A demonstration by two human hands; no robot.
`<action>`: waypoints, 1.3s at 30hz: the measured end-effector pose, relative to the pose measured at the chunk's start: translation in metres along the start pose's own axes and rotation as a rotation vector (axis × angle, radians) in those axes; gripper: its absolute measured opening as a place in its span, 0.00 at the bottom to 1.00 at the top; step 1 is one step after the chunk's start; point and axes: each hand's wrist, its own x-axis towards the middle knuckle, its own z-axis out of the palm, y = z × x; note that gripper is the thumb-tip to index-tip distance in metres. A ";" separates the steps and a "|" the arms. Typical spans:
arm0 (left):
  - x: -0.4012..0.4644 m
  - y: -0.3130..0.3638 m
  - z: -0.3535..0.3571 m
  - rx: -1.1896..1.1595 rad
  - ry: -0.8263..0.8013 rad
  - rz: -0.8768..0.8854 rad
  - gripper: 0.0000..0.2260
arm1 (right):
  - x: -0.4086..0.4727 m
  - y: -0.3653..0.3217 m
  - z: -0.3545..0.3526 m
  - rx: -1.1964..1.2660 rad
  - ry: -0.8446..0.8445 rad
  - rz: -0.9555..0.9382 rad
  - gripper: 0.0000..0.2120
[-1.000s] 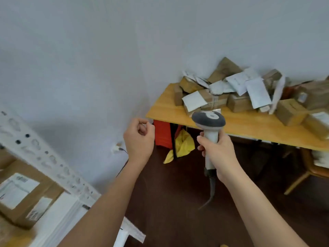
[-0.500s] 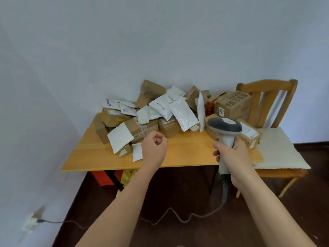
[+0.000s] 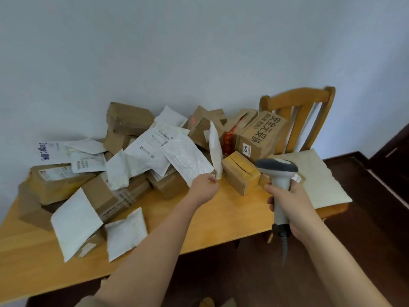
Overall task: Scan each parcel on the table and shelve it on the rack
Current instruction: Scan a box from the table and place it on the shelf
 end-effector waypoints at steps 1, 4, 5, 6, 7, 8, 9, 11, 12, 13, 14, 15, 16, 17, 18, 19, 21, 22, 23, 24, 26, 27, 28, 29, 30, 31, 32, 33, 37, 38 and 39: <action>0.016 0.008 0.007 0.053 -0.032 0.032 0.13 | 0.013 -0.002 -0.002 -0.022 0.002 0.002 0.06; 0.049 0.025 0.038 0.134 -0.125 0.090 0.17 | 0.045 0.000 -0.009 -0.043 0.017 0.038 0.04; 0.059 0.029 0.051 0.137 -0.168 0.099 0.16 | 0.055 0.003 -0.011 -0.045 0.021 0.047 0.05; 0.068 0.032 0.063 0.146 -0.197 0.111 0.16 | 0.065 0.005 -0.014 -0.057 0.019 0.054 0.05; 0.079 0.034 0.076 0.156 -0.220 0.117 0.17 | 0.076 0.008 -0.016 -0.074 0.010 0.060 0.05; 0.089 0.035 0.089 0.163 -0.241 0.124 0.20 | 0.087 0.010 -0.019 -0.092 -0.002 0.065 0.05; 0.098 0.033 0.100 0.173 -0.256 0.136 0.24 | 0.099 0.012 -0.021 -0.104 -0.014 0.069 0.04; 0.109 0.026 0.115 0.203 -0.247 0.121 0.28 | 0.124 0.019 -0.027 -0.117 -0.034 0.076 0.03; 0.110 0.018 0.121 0.203 -0.216 0.096 0.28 | 0.136 0.022 -0.029 -0.120 -0.051 0.082 0.03; 0.109 0.010 0.125 0.184 -0.157 0.075 0.28 | 0.147 0.025 -0.030 -0.122 -0.078 0.092 0.03; 0.103 0.004 0.127 0.157 -0.075 0.059 0.27 | 0.157 0.026 -0.032 -0.120 -0.108 0.103 0.03; 0.099 -0.006 0.131 0.126 0.016 0.043 0.25 | 0.167 0.028 -0.034 -0.120 -0.138 0.117 0.03; 0.094 -0.013 0.134 0.070 0.104 0.013 0.22 | 0.175 0.029 -0.035 -0.121 -0.169 0.129 0.04; 0.091 -0.020 0.138 -0.015 0.186 -0.036 0.18 | 0.181 0.030 -0.036 -0.118 -0.198 0.139 0.04; 0.088 -0.025 0.141 -0.111 0.260 -0.108 0.14 | 0.186 0.030 -0.037 -0.113 -0.225 0.146 0.04; 0.086 -0.028 0.144 -0.211 0.334 -0.188 0.13 | 0.191 0.031 -0.037 -0.112 -0.248 0.153 0.04; 0.083 -0.027 0.148 -0.420 0.425 -0.384 0.19 | 0.195 0.034 -0.038 -0.141 -0.283 0.167 0.04; 0.083 -0.026 0.150 -0.492 0.444 -0.478 0.26 | 0.196 0.036 -0.039 -0.167 -0.301 0.168 0.04; 0.082 -0.024 0.152 -0.552 0.446 -0.545 0.32 | 0.197 0.038 -0.040 -0.189 -0.322 0.166 0.04; 0.083 -0.022 0.155 -0.616 0.443 -0.586 0.36 | 0.198 0.041 -0.041 -0.207 -0.340 0.165 0.03; 0.084 -0.016 0.159 -0.755 0.424 -0.634 0.38 | 0.199 0.045 -0.045 -0.240 -0.360 0.170 0.03; 0.087 -0.015 0.162 -0.793 0.410 -0.659 0.36 | 0.199 0.047 -0.047 -0.257 -0.362 0.168 0.03; 0.089 -0.017 0.166 -0.811 0.390 -0.690 0.35 | 0.199 0.050 -0.049 -0.271 -0.363 0.163 0.04; 0.089 -0.020 0.169 -0.820 0.369 -0.717 0.34 | 0.198 0.052 -0.051 -0.280 -0.360 0.156 0.04; 0.090 -0.024 0.172 -0.826 0.351 -0.733 0.32 | 0.198 0.055 -0.053 -0.286 -0.357 0.148 0.04; 0.090 -0.027 0.175 -0.847 0.340 -0.732 0.30 | 0.197 0.058 -0.055 -0.288 -0.356 0.143 0.04; 0.090 -0.031 0.179 -0.885 0.333 -0.723 0.28 | 0.196 0.062 -0.057 -0.288 -0.359 0.141 0.04; 0.088 -0.034 0.180 -0.936 0.339 -0.710 0.26 | 0.195 0.064 -0.058 -0.288 -0.363 0.140 0.04; 0.065 -0.048 0.173 -1.103 0.394 -0.694 0.22 | 0.185 0.071 -0.055 -0.265 -0.391 0.162 0.05; 0.056 -0.052 0.169 -1.152 0.387 -0.695 0.20 | 0.181 0.072 -0.053 -0.248 -0.398 0.164 0.05; 0.047 -0.055 0.164 -1.211 0.362 -0.689 0.19 | 0.176 0.072 -0.050 -0.230 -0.402 0.161 0.06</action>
